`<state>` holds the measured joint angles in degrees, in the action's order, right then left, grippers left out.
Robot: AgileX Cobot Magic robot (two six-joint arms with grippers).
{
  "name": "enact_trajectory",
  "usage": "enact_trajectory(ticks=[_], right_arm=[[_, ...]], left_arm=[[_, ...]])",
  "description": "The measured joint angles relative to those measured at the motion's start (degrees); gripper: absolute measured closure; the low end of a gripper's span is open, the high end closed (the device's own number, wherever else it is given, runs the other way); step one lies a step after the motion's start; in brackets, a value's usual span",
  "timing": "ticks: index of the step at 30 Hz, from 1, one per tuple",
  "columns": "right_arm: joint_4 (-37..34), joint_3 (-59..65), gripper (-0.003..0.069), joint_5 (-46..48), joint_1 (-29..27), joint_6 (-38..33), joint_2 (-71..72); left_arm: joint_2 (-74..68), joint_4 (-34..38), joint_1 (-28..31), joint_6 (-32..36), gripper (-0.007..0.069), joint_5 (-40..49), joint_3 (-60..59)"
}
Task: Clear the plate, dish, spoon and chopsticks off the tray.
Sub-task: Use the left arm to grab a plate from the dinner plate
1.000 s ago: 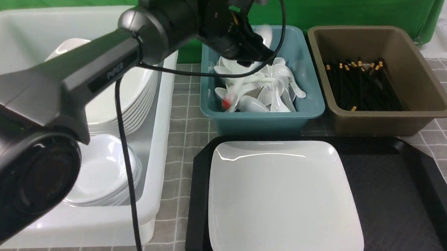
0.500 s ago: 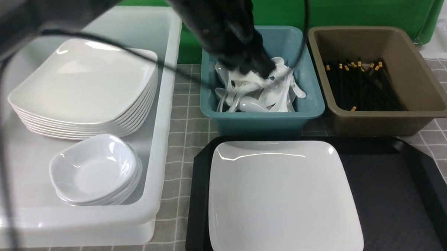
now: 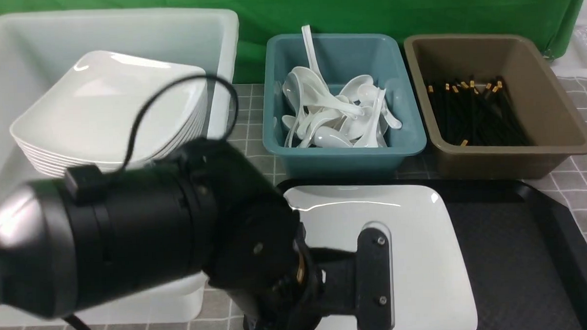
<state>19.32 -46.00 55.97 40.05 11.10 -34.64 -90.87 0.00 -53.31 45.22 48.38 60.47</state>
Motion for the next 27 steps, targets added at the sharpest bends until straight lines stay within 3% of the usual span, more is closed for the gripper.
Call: enact_trajectory(ticks=[3,7,27], right_arm=[[0.00,0.00,0.0530,0.00,0.00,0.00,0.00],[0.00,0.00,0.0526,0.06,0.00,0.00,0.00],[0.00,0.00,0.0515,0.10,0.00,0.00,0.00]], left_arm=[[-0.87,-2.16,0.00,1.75,0.0209,-3.13,-2.17],[-2.27,-4.43,0.00,2.57,0.0158,-6.74,-3.89],[-10.73,-8.87,0.00,2.74,0.0202,-13.76,-4.21]])
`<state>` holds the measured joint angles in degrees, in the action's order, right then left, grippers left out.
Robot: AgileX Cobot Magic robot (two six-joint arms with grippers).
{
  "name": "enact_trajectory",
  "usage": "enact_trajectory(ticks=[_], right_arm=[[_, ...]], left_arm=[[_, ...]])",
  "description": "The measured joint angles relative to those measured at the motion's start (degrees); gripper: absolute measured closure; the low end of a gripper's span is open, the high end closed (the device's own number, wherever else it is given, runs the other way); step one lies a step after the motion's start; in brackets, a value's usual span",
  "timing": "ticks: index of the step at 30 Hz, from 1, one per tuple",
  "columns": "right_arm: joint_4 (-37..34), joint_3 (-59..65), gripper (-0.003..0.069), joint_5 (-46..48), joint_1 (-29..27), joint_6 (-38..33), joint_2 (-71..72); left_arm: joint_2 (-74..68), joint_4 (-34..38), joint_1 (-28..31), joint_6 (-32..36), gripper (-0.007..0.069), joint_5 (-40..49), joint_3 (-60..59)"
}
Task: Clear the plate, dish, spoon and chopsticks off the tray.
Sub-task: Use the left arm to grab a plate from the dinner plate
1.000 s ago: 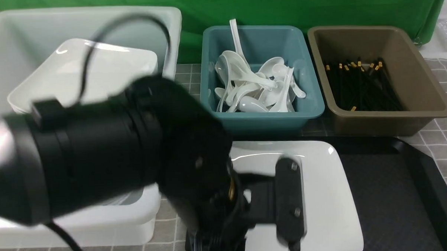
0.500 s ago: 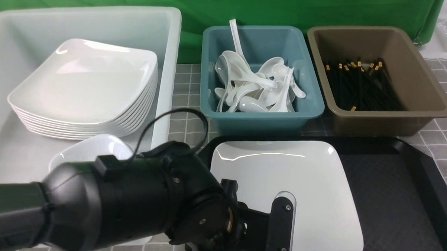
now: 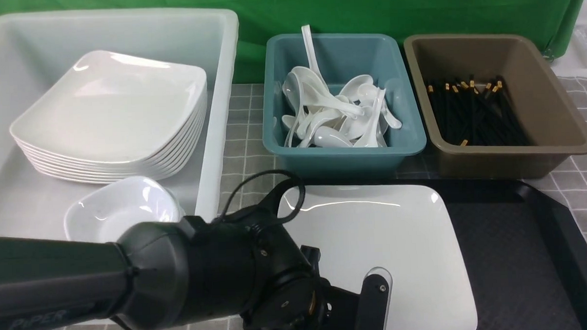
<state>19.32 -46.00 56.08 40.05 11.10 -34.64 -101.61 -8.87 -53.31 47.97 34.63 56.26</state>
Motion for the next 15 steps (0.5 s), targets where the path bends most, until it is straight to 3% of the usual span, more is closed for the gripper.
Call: enact_trajectory(ticks=[9,13,15], right_arm=[[-0.01,0.00,0.0511,0.07,0.00,0.00,0.00],[-0.01,0.00,0.0504,0.07,0.00,0.00,0.00],[-0.01,0.00,0.0502,0.07,0.00,0.00,0.00]], left_arm=[[-0.78,-2.63,-0.30,-1.70,0.0239,-0.04,0.22],[-0.99,-4.47,-0.54,-3.03,0.0376,-0.53,0.56],[-0.72,-4.79,-0.95,-3.03,0.0389,-0.62,0.69]])
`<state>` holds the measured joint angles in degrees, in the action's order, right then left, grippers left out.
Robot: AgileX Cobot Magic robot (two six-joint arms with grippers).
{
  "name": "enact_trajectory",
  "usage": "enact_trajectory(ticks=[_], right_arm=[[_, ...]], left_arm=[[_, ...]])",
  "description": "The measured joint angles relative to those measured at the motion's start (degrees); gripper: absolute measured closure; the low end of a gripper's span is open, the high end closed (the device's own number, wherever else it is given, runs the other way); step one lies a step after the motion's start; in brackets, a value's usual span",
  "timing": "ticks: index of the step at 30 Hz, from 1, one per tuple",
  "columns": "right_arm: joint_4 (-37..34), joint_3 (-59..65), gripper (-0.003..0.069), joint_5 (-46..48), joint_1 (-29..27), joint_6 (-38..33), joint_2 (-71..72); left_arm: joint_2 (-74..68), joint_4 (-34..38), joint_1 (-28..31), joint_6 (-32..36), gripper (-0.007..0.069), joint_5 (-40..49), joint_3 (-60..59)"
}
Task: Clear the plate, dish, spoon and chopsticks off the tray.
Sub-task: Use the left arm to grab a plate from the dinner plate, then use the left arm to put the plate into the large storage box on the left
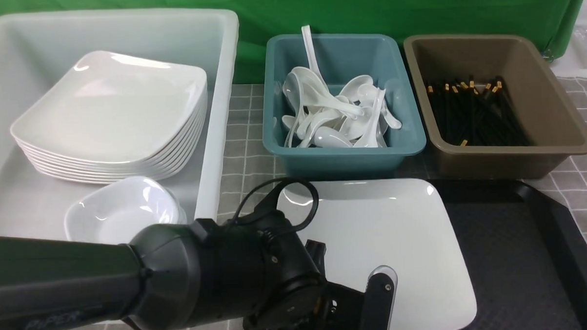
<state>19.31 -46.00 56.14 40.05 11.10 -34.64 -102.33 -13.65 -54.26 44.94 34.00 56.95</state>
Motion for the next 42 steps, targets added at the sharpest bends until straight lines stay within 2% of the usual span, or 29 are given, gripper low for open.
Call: enact_trajectory(ticks=[5,10,13,19,25,27,29,33,34,35,36,37,39,40,42], right_arm=[[0.00,0.00,0.0502,0.00,0.00,0.00,0.35],[0.00,0.00,0.0502,-0.11,0.00,0.00,0.41],[0.72,0.00,0.0502,-0.34,0.00,0.00,0.41],[3.96,-1.88,0.0508,-0.50,0.00,2.96,0.41],[5.88,-5.47,0.0627,-1.63,0.00,5.04,0.41],[5.99,-5.73,0.0632,-2.17,0.00,5.50,0.41],[6.04,-5.94,0.0633,-3.75,0.00,6.70,0.41],[5.44,-5.98,0.0633,-7.47,0.00,7.62,0.41],[4.61,-5.98,0.0633,-9.15,0.00,7.70,0.41],[4.44,-5.98,0.0633,-9.80,0.00,7.70,0.41],[2.32,-5.98,0.0633,-12.59,0.00,7.53,0.41],[1.10,-6.00,0.0633,-14.15,0.00,7.30,0.41],[-2.67,-6.05,0.0633,-19.04,0.00,5.17,0.41],[-2.67,-6.05,0.0633,-19.04,0.00,5.17,0.41],[-7.15,-6.05,0.0633,-23.25,0.00,2.32,0.41]], left_arm=[[2.51,0.11,-2.20,-0.28,0.0425,2.49,-0.06],[10.69,0.94,-7.18,-3.28,0.0537,5.59,-0.10],[16.35,1.35,-9.42,-4.52,0.0580,6.59,-0.12],[26.26,3.69,-10.58,-5.49,0.0594,8.59,-0.31],[32.64,4.16,-10.58,-7.48,0.0594,9.82,1.79],[33.31,4.02,-10.58,-8.02,0.0594,9.86,2.81],[34.71,1.34,-10.61,-12.04,0.0594,10.20,6.13],[35.69,-10.33,-10.12,-20.81,0.0594,13.26,10.92],[35.81,-14.70,-8.61,-22.75,0.0594,14.53,12.49],[35.86,-14.69,-8.27,-22.97,0.0594,14.73,12.67],[35.93,-18.45,-3.69,-24.03,0.0594,15.82,13.62],[35.93,-19.06,-0.96,-24.10,0.0594,15.83,13.67],[35.18,-18.87,8.69,-23.79,0.0594,15.53,13.69],[35.18,-18.87,8.69,-23.79,0.0594,15.53,13.69],[33.22,-17.43,18.60,-22.34,0.0594,13.86,13.69]])
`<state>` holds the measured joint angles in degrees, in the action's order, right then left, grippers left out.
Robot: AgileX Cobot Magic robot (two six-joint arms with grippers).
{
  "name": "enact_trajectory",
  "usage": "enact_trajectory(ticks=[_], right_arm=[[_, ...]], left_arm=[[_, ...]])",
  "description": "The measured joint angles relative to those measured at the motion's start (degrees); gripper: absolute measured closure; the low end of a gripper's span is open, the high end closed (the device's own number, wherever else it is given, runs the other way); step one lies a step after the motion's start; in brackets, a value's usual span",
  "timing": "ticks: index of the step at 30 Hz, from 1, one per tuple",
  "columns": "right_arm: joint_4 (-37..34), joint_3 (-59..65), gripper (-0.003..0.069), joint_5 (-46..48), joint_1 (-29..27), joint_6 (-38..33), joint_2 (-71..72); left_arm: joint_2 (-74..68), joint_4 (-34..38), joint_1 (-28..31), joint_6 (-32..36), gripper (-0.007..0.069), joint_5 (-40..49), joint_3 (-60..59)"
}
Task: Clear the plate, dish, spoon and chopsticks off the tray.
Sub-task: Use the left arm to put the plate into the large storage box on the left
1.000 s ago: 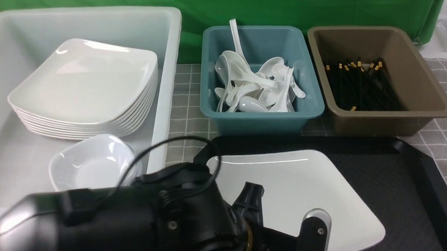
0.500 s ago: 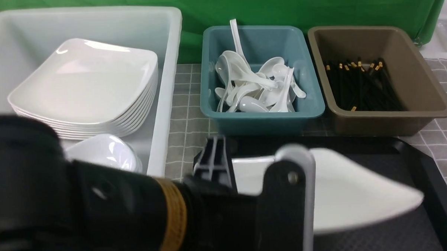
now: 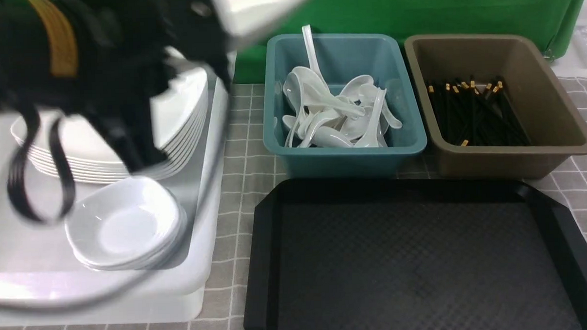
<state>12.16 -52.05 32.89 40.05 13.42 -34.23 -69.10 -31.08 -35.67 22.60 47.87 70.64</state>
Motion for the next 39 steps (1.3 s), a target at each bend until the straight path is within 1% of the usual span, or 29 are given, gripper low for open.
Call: enact_trajectory(ticks=[1,2,4,5,6,9,14,19,23,26,31,33,36,37,39], right_arm=[[-1.01,0.00,0.0633,-1.05,0.00,-0.90,0.00],[-1.42,0.00,0.0633,-1.51,0.00,-1.17,0.00],[-2.22,0.00,0.0633,-1.88,0.00,-2.13,0.00],[-2.19,0.00,0.0633,-1.82,0.00,-2.13,0.00],[-2.44,0.00,0.0633,-1.67,0.00,-2.53,0.00],[-2.49,0.00,0.0634,-0.88,0.00,-2.66,0.00],[-2.57,0.00,0.0634,0.29,0.00,-2.72,0.00],[-3.09,0.00,0.0634,0.58,0.00,-2.72,0.00],[-3.35,0.00,0.0634,0.67,0.00,-2.72,0.00],[-3.46,0.00,0.0634,0.72,0.00,-2.77,0.00],[-3.70,0.00,0.0634,0.72,0.00,-2.77,0.00],[-3.69,0.00,0.0631,0.72,0.00,-2.77,0.00],[-3.75,0.00,0.0631,0.78,0.00,-2.77,0.00],[-3.81,0.00,0.0629,0.99,0.00,-2.77,0.00],[-4.02,0.00,0.0627,1.39,0.00,-2.77,0.00]], left_arm=[[-1.51,0.72,4.48,1.21,0.0594,-1.32,0.00],[-2.34,1.05,6.52,1.61,0.0594,-2.08,0.00],[-5.80,1.82,12.46,3.04,0.0594,-4.41,0.00],[-5.82,1.88,12.88,3.10,0.0594,-4.58,0.00],[-9.16,2.22,16.04,3.67,0.0594,-5.74,0.00],[-13.57,2.47,18.94,4.24,0.0594,-6.47,0.00],[-20.24,1.75,20.37,4.40,0.0594,-8.99,-0.10],[-25.18,-2.86,20.51,4.48,0.0594,-11.83,-0.10],[-27.75,-3.46,20.62,4.71,0.0595,-13.56,-0.10],[-28.87,-3.15,20.62,5.11,0.0595,-13.93,-0.10],[-29.24,1.43,20.71,5.96,0.0588,-14.92,-0.10],[-29.24,3.39,20.71,6.48,0.0568,-15.13,-0.05],[-29.30,4.34,20.71,7.00,0.0519,-15.11,-0.05],[-29.30,4.77,20.71,7.13,0.0455,-14.60,-0.05],[-29.30,4.83,20.71,7.15,0.0384,-13.57,-0.05]])
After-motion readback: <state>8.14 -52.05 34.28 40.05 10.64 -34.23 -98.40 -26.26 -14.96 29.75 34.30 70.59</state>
